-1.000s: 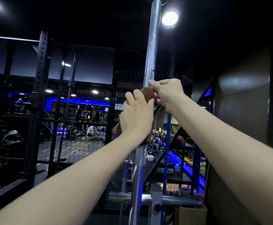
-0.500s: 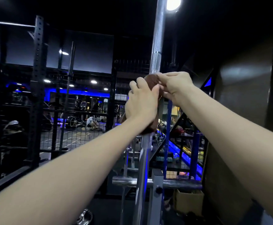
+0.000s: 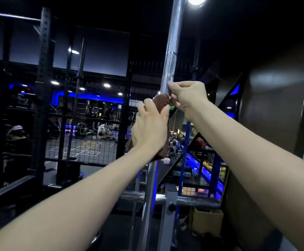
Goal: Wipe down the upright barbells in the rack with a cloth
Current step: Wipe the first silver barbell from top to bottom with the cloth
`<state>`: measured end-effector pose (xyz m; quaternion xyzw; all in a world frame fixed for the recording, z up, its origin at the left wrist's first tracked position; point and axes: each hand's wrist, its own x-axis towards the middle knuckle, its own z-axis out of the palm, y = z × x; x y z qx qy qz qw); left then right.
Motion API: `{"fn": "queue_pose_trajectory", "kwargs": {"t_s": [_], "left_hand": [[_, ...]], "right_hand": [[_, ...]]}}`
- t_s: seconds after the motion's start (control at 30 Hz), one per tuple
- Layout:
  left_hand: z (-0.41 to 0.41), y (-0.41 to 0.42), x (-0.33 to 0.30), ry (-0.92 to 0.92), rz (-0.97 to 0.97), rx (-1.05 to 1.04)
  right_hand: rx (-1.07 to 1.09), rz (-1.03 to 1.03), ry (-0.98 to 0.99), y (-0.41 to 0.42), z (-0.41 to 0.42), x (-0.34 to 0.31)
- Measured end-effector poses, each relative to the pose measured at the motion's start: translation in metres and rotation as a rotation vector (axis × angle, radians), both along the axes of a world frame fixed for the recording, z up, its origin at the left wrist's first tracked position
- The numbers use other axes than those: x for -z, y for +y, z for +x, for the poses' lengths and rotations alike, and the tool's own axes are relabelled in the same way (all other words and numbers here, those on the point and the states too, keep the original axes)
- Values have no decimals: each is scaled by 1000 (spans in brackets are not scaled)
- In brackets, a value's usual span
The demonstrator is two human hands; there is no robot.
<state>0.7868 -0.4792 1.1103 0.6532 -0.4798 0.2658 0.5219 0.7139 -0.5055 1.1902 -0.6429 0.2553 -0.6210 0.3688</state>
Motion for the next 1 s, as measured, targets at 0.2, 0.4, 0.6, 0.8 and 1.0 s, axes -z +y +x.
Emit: {"fn": "queue_pose_trajectory", "kwargs": {"t_s": [0.2,0.4,0.6,0.8,1.0], "left_hand": [[-7,24,60,-37,97,-27],[-3,4,-17,72,-24,69],[1,5,19,47,-54,85],[0,25,68,32,90,125],[-1,2,-3,73,-42,149]], "right_hand": [[25,-32,8,7,-3,6],[3,-33,17,6,-3,4],[0,-22,28,4,-1,6],[35,-26,12,14,-7,9],[7,-33,10,8,-6,14]]}}
